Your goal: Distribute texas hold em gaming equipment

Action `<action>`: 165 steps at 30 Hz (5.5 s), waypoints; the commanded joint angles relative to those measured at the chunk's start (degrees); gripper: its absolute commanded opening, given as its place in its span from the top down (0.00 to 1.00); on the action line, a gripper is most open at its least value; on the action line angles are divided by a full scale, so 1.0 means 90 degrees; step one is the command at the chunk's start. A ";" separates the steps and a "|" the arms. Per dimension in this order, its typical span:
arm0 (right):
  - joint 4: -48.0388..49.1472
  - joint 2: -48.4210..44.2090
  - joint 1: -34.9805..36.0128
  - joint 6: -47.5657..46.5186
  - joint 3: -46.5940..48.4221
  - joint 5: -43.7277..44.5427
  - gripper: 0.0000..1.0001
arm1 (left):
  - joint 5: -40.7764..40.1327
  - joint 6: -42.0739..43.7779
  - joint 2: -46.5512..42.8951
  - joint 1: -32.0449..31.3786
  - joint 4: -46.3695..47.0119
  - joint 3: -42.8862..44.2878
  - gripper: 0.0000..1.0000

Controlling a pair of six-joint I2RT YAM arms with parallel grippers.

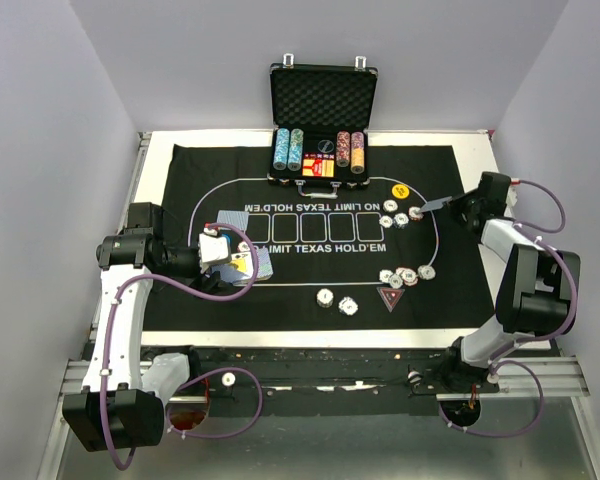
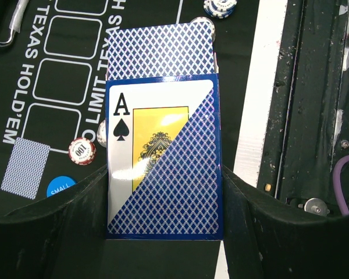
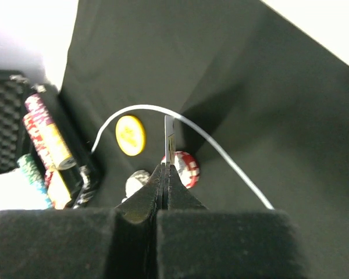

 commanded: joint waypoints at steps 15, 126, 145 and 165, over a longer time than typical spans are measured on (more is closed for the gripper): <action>-0.1114 0.1648 -0.0027 0.0104 0.0732 0.0517 0.94 | 0.0414 0.0163 -0.0185 0.0045 -0.0162 0.0182 0.53; -0.0021 -0.2589 0.4348 0.0874 -0.1006 -0.3545 0.99 | 0.0492 0.0173 -0.0204 0.0026 -0.0270 0.0368 0.53; 0.1336 -0.2989 0.4425 0.2134 -0.0713 -0.4240 0.99 | 0.0550 0.0182 -0.0175 0.0036 -0.0241 0.0329 0.53; 0.1708 -0.1954 0.5676 0.2057 -0.0371 -0.3663 0.99 | 0.0550 0.0192 -0.0253 0.0026 -0.0250 0.0319 0.53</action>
